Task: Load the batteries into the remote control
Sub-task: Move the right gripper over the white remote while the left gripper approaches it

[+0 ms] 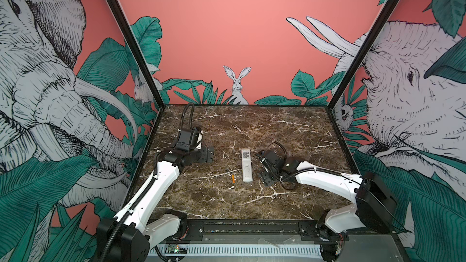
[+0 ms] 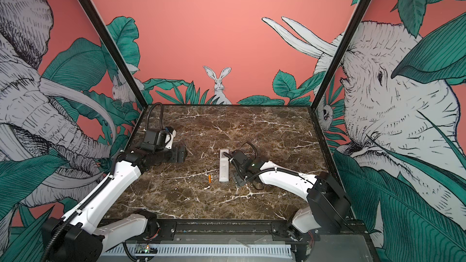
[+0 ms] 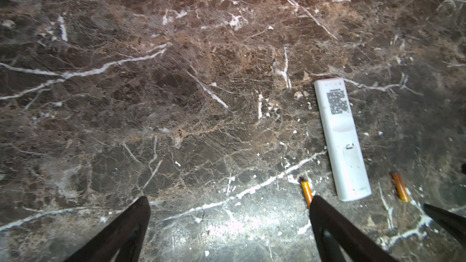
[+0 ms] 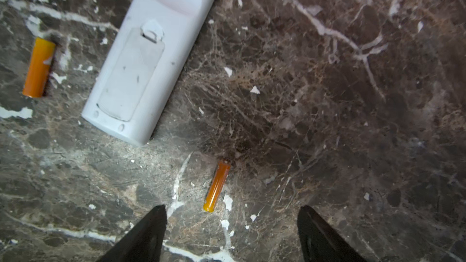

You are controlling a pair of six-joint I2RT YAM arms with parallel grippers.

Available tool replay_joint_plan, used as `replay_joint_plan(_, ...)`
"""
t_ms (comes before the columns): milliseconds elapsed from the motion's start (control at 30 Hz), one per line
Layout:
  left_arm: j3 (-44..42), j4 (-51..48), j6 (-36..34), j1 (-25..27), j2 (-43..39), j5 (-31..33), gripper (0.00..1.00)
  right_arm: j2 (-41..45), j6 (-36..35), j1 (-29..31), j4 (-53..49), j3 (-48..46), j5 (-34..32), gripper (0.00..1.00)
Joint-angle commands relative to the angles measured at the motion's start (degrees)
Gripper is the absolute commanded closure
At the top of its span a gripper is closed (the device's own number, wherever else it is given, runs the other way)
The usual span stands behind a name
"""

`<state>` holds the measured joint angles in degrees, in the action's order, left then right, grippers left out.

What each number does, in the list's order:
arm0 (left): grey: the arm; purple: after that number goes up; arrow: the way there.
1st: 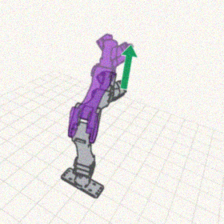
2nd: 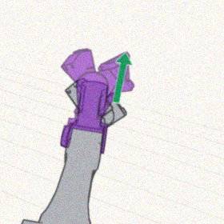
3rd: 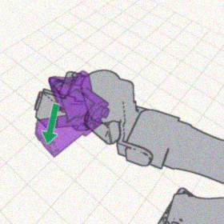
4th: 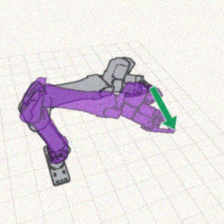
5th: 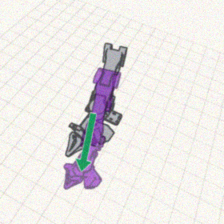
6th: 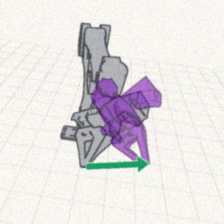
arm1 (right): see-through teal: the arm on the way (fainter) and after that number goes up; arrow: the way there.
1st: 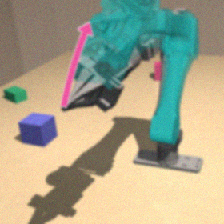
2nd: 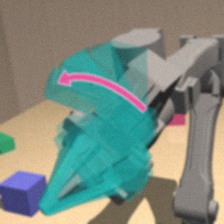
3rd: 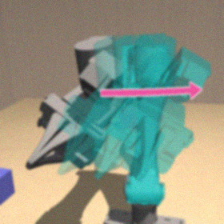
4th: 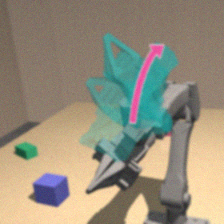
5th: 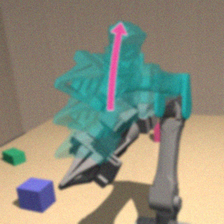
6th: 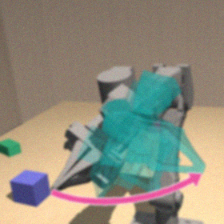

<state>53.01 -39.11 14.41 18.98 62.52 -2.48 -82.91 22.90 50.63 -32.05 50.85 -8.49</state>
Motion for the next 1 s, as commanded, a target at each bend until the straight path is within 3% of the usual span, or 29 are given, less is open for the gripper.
replay_joint_plan(0,-1.4,-0.6,1.5,0.2,-0.8,-3.6,0.00,-0.2,2.9,0.3,-0.5,-0.3,0.0,0.24)
replay_joint_plan(233,-1.9,0.4,2.5,0.3,0.0,-3.8,0.00,-1.6,1.1,1.6,1.1,1.3,4.0,0.31)
replay_joint_plan(500,-1.1,-1.6,3.7,0.3,0.7,2.0,0.00,-10.4,0.6,8.9,0.9,12.9,5.3,0.34)
replay_joint_plan(767,-0.5,-2.6,3.0,0.3,-0.4,3.7,0.00,-18.2,7.1,9.8,-2.6,21.1,-0.9,0.37)
replay_joint_plan(967,-0.3,-2.0,2.3,0.3,-0.3,2.4,0.00,-22.8,10.5,8.5,-6.3,23.9,-4.0,0.28)
